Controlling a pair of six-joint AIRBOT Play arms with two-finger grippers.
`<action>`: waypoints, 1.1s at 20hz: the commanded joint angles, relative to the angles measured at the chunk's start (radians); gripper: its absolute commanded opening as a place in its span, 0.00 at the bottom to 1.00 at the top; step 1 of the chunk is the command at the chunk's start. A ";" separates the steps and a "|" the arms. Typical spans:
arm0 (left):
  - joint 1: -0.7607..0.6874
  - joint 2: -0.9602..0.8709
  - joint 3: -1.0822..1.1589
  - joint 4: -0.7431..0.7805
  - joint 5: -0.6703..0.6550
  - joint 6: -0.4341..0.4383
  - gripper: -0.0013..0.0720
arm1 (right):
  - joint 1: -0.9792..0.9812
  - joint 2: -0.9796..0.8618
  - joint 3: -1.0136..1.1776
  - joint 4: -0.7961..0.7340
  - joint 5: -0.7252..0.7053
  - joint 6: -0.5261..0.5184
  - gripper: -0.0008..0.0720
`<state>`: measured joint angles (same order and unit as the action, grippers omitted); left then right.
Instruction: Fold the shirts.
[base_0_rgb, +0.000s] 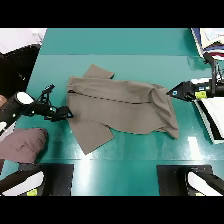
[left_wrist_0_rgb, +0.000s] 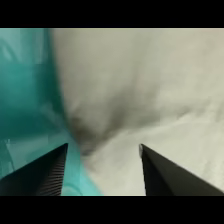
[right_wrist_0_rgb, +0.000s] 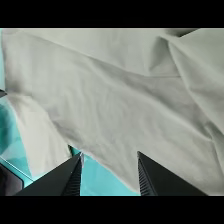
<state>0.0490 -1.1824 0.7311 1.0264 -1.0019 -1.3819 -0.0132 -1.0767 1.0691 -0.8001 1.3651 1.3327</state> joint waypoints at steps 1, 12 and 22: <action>-0.051 0.002 -0.015 -0.011 0.051 -0.006 0.51 | -0.002 0.039 -0.017 -0.018 -0.009 0.000 0.54; -0.048 0.045 0.058 0.019 -0.009 -0.004 0.06 | -0.198 0.074 -0.067 -0.443 0.233 0.058 0.60; -0.048 0.066 0.069 0.013 -0.001 0.003 0.06 | -0.314 0.132 -0.587 -0.291 -0.062 0.001 0.71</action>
<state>0.0006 -1.1187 0.7979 1.0397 -1.0061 -1.3815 -0.3389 -0.9493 0.5762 -1.1240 1.4025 1.3502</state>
